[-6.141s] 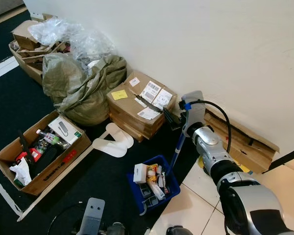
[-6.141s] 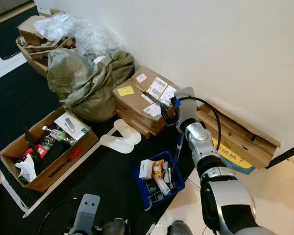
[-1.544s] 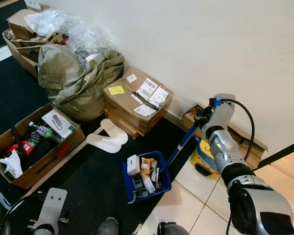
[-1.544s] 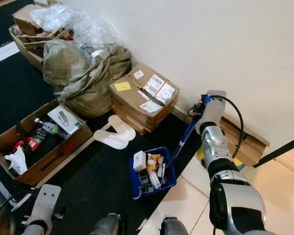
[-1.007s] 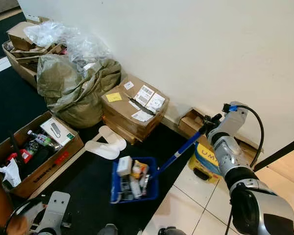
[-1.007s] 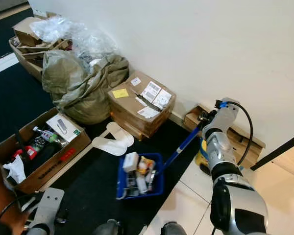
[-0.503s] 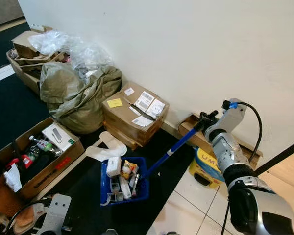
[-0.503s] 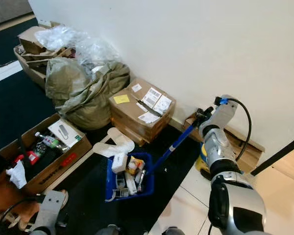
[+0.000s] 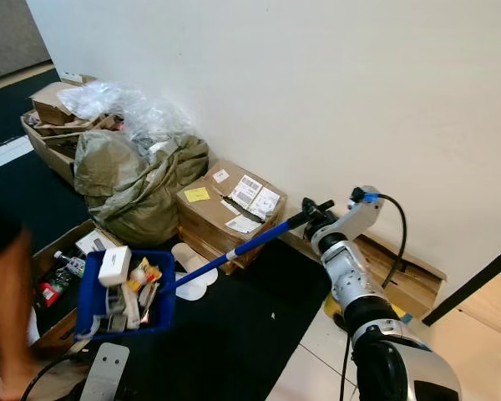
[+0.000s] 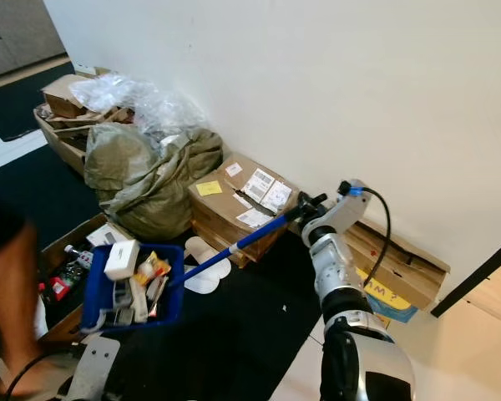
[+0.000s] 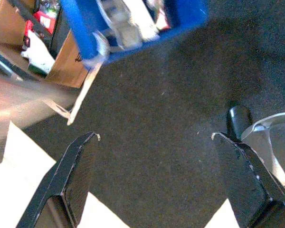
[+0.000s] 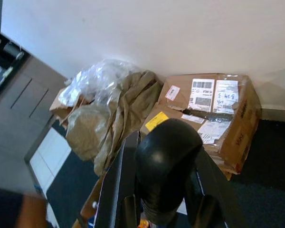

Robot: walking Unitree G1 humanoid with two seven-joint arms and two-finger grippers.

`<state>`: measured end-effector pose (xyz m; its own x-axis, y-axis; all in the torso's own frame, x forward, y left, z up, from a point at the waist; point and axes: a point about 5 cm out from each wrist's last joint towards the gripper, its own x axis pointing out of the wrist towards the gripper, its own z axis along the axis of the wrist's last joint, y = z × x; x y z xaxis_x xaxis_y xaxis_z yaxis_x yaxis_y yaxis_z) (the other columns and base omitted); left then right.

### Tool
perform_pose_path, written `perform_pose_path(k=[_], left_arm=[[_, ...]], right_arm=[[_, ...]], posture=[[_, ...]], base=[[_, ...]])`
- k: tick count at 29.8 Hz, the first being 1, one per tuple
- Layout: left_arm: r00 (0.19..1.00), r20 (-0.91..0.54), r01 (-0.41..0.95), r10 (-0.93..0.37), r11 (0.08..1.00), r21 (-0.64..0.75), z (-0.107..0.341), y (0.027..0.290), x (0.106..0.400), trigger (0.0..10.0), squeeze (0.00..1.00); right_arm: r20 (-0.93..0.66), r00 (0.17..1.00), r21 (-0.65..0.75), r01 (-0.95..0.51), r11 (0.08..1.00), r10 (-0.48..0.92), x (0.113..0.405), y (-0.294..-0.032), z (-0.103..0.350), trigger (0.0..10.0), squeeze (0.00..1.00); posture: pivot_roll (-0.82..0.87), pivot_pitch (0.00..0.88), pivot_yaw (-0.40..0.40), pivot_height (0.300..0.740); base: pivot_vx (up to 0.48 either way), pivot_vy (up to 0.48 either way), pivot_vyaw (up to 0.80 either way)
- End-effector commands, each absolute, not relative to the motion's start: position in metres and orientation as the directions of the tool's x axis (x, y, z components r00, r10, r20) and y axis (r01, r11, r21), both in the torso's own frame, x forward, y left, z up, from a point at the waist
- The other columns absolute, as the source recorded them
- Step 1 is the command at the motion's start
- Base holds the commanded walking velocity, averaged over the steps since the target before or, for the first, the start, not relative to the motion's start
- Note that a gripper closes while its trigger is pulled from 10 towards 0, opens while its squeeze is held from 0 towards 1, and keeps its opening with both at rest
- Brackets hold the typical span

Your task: Sweep floor

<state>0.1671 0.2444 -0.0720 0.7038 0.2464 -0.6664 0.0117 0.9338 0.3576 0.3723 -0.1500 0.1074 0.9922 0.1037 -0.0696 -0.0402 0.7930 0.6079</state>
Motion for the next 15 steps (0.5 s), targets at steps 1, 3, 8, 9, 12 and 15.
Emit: perform_pose_path(k=[1, 3, 8, 9, 12, 15], left_arm=[[0.681, -0.692, 0.029, 0.238, 0.936, 0.351, -0.077, 0.242, 0.16, 10.0, 0.0], [0.677, -0.697, 0.031, 0.238, 0.937, 0.349, -0.077, 0.241, 0.159, 10.0, 0.0], [0.662, -0.712, 0.029, 0.234, 0.941, 0.337, -0.08, 0.239, 0.155, 10.0, 0.0], [0.659, -0.715, 0.03, 0.232, 0.942, 0.334, -0.081, 0.238, 0.154, 10.0, 0.0], [0.657, -0.717, 0.03, 0.231, 0.943, 0.331, -0.081, 0.237, 0.154, 10.0, 0.0], [0.651, -0.724, 0.031, 0.228, 0.945, 0.326, -0.082, 0.236, 0.153, 10.0, 0.0]], right_arm=[[-0.051, 0.995, 0.626, -0.036, 0.779, 0.087, 0.372, -0.154, 0.111, 10.0, 0.0], [-0.075, 0.992, 0.62, -0.031, 0.784, 0.099, 0.37, -0.15, 0.106, 10.0, 0.0], [-0.099, 0.981, 0.609, -0.072, 0.79, 0.166, 0.363, -0.131, 0.099, 10.0, 0.0], [-0.102, 0.979, 0.606, -0.078, 0.792, 0.175, 0.363, -0.129, 0.098, 10.0, 0.0], [-0.105, 0.978, 0.603, -0.083, 0.793, 0.183, 0.362, -0.127, 0.098, 10.0, 0.0], [-0.117, 0.974, 0.595, -0.089, 0.799, 0.196, 0.36, -0.123, 0.095, 10.0, 0.0]], posture=[[0.07, 0.04, -0.002, 0.74], [0.07, 0.041, -0.006, 0.74], [0.07, 0.042, -0.012, 0.74], [0.06, 0.043, -0.014, 0.74], [0.06, 0.043, -0.014, 0.74], [0.06, 0.045, -0.018, 0.74]], base=[[0.0, 0.0, 0.0], [0.0, 0.0, 0.6], [0.0, 0.0, 0.8], [0.0, 0.0, 0.8], [0.0, 0.0, 0.8], [0.0, 0.0, 0.8]])
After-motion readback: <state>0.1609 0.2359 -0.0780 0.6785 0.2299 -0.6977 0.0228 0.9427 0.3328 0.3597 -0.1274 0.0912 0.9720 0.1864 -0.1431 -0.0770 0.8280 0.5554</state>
